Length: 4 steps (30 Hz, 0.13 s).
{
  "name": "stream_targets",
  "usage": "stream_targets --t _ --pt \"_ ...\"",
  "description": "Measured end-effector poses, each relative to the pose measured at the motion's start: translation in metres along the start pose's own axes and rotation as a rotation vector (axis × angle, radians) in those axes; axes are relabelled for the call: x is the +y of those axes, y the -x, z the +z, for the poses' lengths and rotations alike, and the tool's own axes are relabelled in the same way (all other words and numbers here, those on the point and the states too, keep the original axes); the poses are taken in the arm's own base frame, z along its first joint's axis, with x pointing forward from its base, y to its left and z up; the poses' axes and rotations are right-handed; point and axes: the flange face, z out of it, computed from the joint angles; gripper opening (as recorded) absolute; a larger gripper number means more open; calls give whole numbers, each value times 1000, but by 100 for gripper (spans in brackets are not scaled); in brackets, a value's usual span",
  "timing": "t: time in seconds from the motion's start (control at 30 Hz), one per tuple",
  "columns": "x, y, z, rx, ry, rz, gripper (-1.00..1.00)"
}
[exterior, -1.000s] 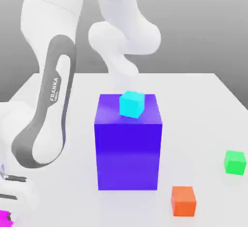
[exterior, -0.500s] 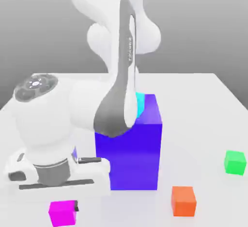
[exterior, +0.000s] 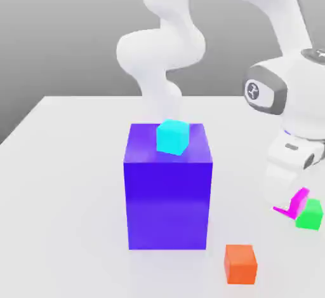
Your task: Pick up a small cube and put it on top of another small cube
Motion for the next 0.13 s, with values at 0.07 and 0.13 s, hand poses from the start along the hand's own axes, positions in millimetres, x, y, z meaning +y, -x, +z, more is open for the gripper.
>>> stream_targets --t 0.07,0.13 --pt "-8 6 8 2 1 -18 100" --pt "-8 6 8 2 1 -18 100"
